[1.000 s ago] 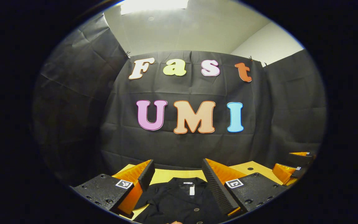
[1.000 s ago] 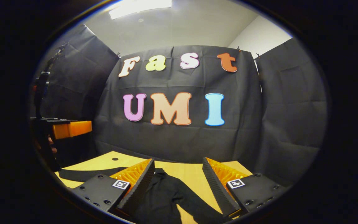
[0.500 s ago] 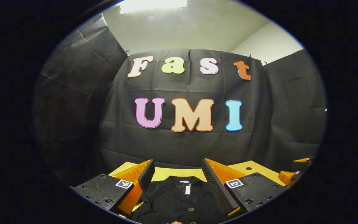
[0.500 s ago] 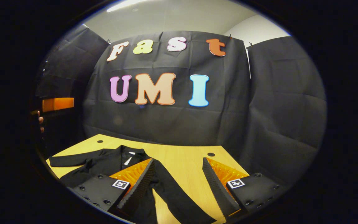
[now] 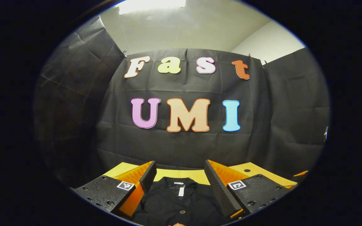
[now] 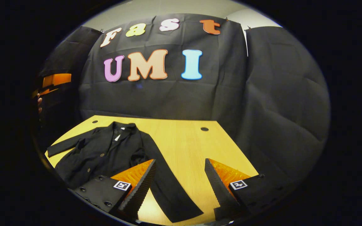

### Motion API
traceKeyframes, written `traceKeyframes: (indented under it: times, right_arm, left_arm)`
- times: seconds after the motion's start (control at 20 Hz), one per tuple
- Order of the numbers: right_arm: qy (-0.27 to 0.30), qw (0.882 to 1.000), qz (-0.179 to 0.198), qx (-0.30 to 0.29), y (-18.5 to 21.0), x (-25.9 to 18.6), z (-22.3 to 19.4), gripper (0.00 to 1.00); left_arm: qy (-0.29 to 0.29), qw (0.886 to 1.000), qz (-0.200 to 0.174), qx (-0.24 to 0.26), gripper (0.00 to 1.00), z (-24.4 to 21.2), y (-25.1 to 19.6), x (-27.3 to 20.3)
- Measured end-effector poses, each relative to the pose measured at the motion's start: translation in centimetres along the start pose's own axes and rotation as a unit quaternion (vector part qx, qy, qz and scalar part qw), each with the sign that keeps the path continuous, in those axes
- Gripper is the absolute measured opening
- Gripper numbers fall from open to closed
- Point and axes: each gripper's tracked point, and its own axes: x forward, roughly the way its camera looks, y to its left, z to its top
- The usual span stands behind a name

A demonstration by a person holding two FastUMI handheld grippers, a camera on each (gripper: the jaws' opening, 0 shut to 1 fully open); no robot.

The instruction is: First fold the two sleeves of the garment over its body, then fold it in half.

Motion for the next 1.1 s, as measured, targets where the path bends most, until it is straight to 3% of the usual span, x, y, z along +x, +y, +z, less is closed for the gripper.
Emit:
traceKeyframes:
  times: [0.3,0.75,1.1]
  right_arm:
    - [0.096,0.995,0.018,-0.008,-1.5,1.9,-6.8,0.98]
    - [0.223,0.973,0.041,-0.037,-1.6,4.4,-15.1,0.99]
    - [0.26,0.963,0.075,-0.014,-1.1,4.1,-14.4,0.98]
  left_arm:
    - [0.011,1.0,0.007,-0.003,0.92,-1.3,-1.5,0.1]
    - [0.017,1.0,0.025,0.003,0.93,-2.1,-2.1,0.1]
    - [0.013,0.999,0.028,0.018,0.92,-1.6,-3.2,0.1]
